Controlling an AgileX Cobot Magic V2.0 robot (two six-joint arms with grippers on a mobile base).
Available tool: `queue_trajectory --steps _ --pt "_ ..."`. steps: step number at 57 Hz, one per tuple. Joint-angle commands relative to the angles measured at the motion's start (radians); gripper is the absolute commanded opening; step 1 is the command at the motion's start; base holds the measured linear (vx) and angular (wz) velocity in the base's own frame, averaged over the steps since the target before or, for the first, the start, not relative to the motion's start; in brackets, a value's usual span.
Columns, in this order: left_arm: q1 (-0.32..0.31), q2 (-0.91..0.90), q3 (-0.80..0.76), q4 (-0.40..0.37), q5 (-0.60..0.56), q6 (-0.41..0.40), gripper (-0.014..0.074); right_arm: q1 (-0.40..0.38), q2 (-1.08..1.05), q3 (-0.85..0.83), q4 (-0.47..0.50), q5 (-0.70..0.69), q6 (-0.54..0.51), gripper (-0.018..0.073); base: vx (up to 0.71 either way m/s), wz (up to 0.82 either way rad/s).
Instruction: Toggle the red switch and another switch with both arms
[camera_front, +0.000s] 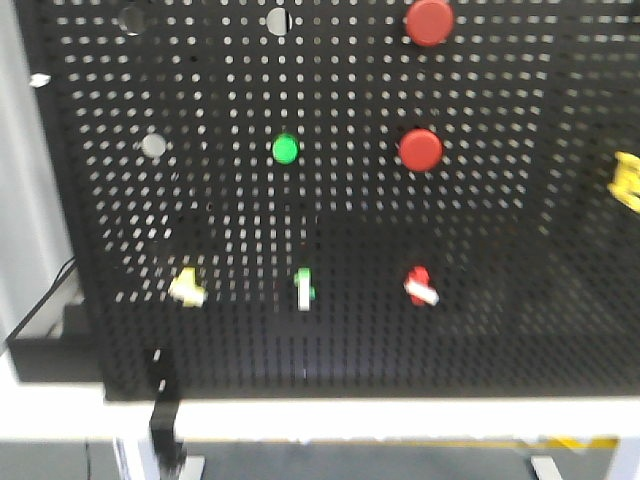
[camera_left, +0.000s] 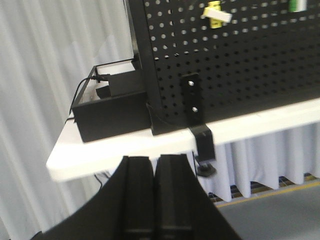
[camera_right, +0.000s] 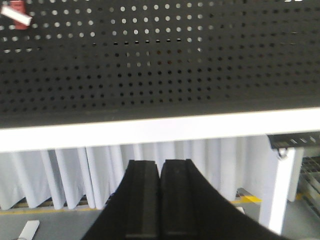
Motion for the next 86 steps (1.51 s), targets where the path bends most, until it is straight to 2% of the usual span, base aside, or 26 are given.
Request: queue_trajectory --steps 1,26,67,81,86 --pt "0.001 -0.018 0.020 -0.003 -0.078 -0.012 0.0003 -0.006 -0.011 0.005 -0.007 -0.081 -0.008 -0.0006 0.39 0.02" --pt "0.001 -0.018 0.020 -0.003 -0.078 -0.012 0.0003 -0.006 -0.010 0.005 -0.007 -0.080 -0.008 -0.0006 0.30 0.00" --pt "0.001 -0.018 0.020 -0.003 -0.079 -0.012 0.0003 -0.006 -0.010 0.005 -0.007 -0.080 -0.008 -0.0006 0.03 0.00" --pt "0.001 -0.018 0.019 -0.003 -0.108 -0.011 0.0003 -0.006 -0.010 0.005 -0.007 -0.101 -0.008 -0.0006 0.00 0.00" --pt "0.001 -0.018 0.019 -0.003 -0.109 -0.010 0.0003 -0.006 -0.010 0.005 -0.007 -0.161 -0.008 -0.0006 0.00 0.00"
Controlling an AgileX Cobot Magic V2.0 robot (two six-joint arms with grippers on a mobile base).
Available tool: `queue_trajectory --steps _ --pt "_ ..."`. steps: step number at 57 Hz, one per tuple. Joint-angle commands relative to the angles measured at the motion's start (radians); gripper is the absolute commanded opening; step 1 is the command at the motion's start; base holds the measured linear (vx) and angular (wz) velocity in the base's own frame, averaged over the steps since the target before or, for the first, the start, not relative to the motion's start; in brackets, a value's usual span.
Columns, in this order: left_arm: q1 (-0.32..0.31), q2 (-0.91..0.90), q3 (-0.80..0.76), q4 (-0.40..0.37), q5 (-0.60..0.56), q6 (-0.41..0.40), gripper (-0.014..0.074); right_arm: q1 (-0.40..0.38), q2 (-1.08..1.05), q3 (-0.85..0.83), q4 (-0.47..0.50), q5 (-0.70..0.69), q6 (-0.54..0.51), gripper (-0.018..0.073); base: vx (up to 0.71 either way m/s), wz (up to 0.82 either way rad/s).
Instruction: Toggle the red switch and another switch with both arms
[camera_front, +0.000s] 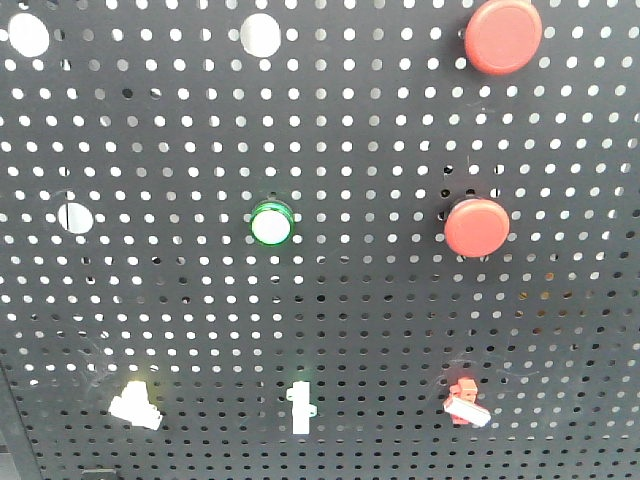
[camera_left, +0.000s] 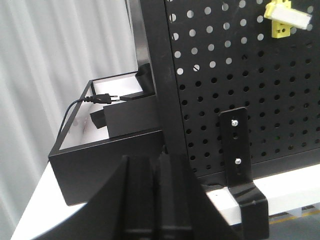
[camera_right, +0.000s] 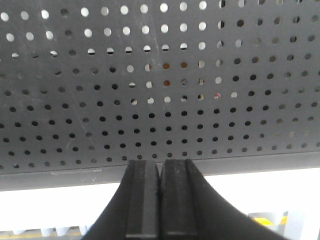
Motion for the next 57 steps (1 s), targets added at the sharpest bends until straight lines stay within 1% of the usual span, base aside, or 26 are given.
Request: queue_trajectory --steps 1,5,9,14,18,23,28,35,38,45,49,53,57 --pt "0.002 -0.018 0.018 -0.003 -0.100 -0.007 0.0003 -0.006 -0.010 0.005 -0.007 -0.150 -0.008 -0.0006 0.00 0.00" --pt "0.002 -0.018 0.011 -0.003 -0.160 -0.008 0.0003 -0.006 -0.010 0.005 -0.007 -0.244 -0.008 -0.0006 0.00 0.00" --pt "0.002 -0.018 0.010 -0.005 -0.242 -0.017 0.0003 -0.006 -0.010 0.000 -0.007 -0.308 -0.008 -0.0006 0.00 0.00" --pt "0.002 -0.018 -0.009 -0.012 -0.305 -0.027 0.0003 -0.006 -0.010 -0.045 -0.007 -0.316 -0.008 -0.0006 0.00 0.00" --pt "0.002 -0.017 -0.070 -0.012 -0.266 -0.041 0.0003 -0.006 -0.009 -0.116 -0.007 -0.275 -0.008 -0.0006 0.00 0.00" --pt "0.002 0.007 -0.171 -0.011 -0.149 -0.039 0.0003 -0.006 0.021 -0.251 -0.020 -0.200 -0.009 -0.0006 0.00 0.00" --pt "0.001 0.104 -0.302 -0.011 -0.040 -0.039 0.0003 -0.006 0.091 -0.404 -0.020 -0.086 -0.011 -0.0006 0.00 0.00" --pt "0.001 0.270 -0.436 -0.012 0.059 -0.039 0.0003 -0.006 0.231 -0.566 -0.020 0.064 -0.042 -0.0006 0.00 0.00" --pt "0.001 0.334 -0.480 -0.012 0.069 -0.039 0.0003 -0.006 0.282 -0.607 -0.018 0.091 -0.049 -0.0006 0.00 0.01" --pt "0.001 0.439 -0.528 -0.012 0.041 -0.039 0.0003 -0.006 0.365 -0.641 -0.015 0.063 -0.047 -0.0006 0.00 0.00" --pt "0.001 0.472 -0.527 -0.012 -0.013 -0.039 0.0003 -0.006 0.382 -0.639 -0.013 0.062 -0.047 -0.0006 0.00 0.00" --pt "0.001 0.486 -0.527 -0.014 -0.015 -0.050 0.0003 -0.006 0.391 -0.639 -0.013 0.045 -0.047 -0.0006 0.00 0.00" --pt "0.001 0.496 -0.527 -0.015 -0.021 -0.081 0.0003 0.001 0.396 -0.639 -0.013 0.037 -0.050 -0.0006 0.00 0.00"
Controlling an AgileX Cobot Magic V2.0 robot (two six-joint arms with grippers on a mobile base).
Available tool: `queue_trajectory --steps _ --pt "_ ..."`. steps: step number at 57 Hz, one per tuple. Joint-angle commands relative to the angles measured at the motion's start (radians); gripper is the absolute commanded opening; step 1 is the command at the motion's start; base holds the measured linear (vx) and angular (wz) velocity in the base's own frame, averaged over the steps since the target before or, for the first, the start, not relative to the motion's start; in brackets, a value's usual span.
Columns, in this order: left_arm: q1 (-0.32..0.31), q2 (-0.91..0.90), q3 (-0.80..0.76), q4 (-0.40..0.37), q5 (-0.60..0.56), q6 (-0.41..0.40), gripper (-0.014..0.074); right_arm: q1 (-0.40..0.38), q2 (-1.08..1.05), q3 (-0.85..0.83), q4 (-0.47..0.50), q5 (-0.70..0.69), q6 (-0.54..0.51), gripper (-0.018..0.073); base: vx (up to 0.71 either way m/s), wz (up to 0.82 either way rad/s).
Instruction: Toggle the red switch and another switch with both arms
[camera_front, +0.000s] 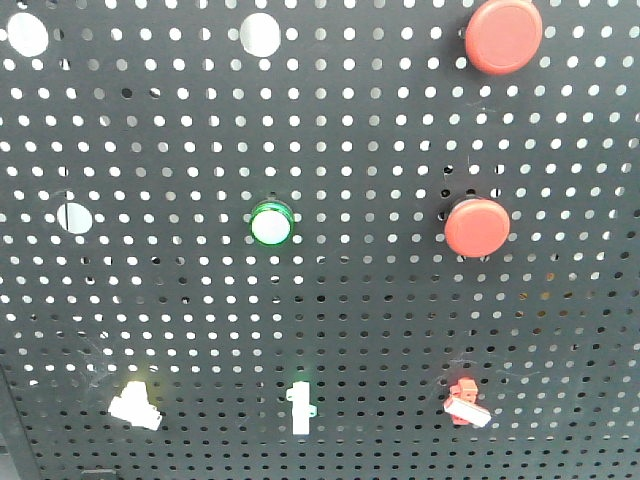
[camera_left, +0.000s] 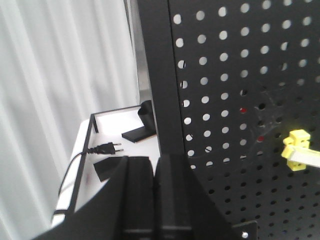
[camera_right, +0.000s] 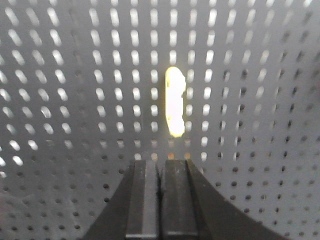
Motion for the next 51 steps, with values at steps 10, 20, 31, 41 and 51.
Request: queue_trajectory --steps 10,20,31,41,51 --pt "-0.081 0.061 -0.038 -0.008 -0.180 -0.048 0.0003 0.172 0.051 -0.035 -0.005 -0.101 -0.035 -0.0006 0.00 0.00" --pt "-0.272 0.106 -0.039 -0.007 -0.153 0.027 0.0003 0.394 0.103 -0.035 -0.007 -0.100 -0.245 -0.0006 0.00 0.00" --pt "-0.423 0.134 -0.038 -0.007 -0.153 0.088 0.0003 0.561 0.172 -0.035 -0.003 -0.124 -0.332 -0.0006 0.00 0.00" --pt "-0.448 0.187 -0.038 -0.008 -0.224 0.074 0.0003 0.592 0.224 -0.035 0.000 -0.182 -0.293 -0.0006 0.00 0.00" --pt "-0.448 0.310 -0.038 -0.008 -0.371 0.052 0.0003 0.590 0.248 -0.035 0.000 -0.208 -0.227 -0.0006 0.00 0.00"
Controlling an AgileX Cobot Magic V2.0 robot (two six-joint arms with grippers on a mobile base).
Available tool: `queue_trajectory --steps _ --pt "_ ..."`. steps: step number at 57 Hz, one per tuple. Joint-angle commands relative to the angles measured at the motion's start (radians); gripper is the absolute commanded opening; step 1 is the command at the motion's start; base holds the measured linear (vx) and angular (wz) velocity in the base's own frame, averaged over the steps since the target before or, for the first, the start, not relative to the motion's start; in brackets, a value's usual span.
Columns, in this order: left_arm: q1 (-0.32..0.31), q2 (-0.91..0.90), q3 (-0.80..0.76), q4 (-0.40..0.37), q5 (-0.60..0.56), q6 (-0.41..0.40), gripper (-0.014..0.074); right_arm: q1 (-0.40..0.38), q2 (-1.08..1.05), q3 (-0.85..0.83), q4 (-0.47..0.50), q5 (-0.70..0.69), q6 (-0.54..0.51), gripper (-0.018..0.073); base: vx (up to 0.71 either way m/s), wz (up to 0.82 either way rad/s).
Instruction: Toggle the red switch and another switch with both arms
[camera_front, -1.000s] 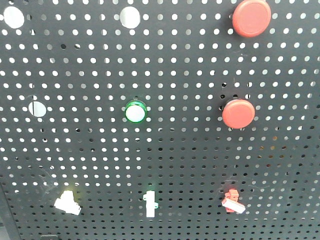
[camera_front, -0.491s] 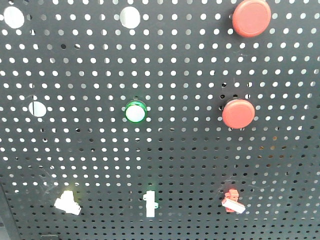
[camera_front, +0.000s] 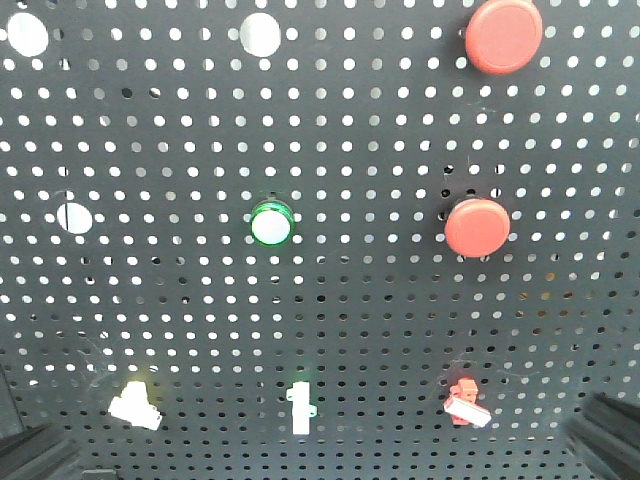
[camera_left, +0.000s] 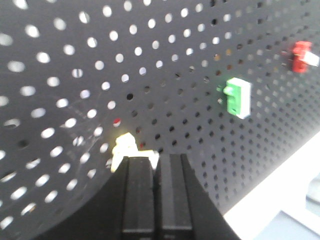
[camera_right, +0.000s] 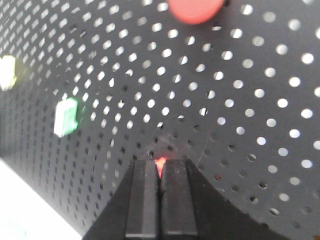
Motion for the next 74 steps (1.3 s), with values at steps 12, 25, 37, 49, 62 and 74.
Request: queue_trajectory --steps 12,25,37,49,62,74 --pt "-0.005 0.190 -0.039 -0.058 -0.311 -0.013 0.0003 0.001 0.013 -0.035 0.000 -0.092 0.026 -0.0006 0.00 0.00" --pt "-0.005 0.204 -0.039 -0.288 -0.429 0.126 0.0003 0.001 0.014 -0.034 0.000 -0.091 0.026 -0.0006 0.00 0.00" --pt "-0.005 0.205 -0.038 -0.687 -0.348 0.477 0.0003 0.001 0.014 -0.034 0.000 -0.091 0.026 -0.0006 0.00 0.00" --pt "-0.005 0.205 -0.038 -0.767 -0.200 0.712 0.0003 0.001 0.014 -0.034 0.000 -0.091 0.025 -0.0006 0.00 0.00" --pt "-0.005 0.163 -0.039 -0.768 -0.385 0.640 0.0003 0.001 0.014 -0.034 0.000 -0.091 0.025 -0.0006 0.00 0.00" --pt "-0.005 0.168 -0.039 -0.741 -0.332 0.640 0.0003 0.001 0.014 -0.034 0.000 -0.091 0.026 -0.0006 0.00 0.00"
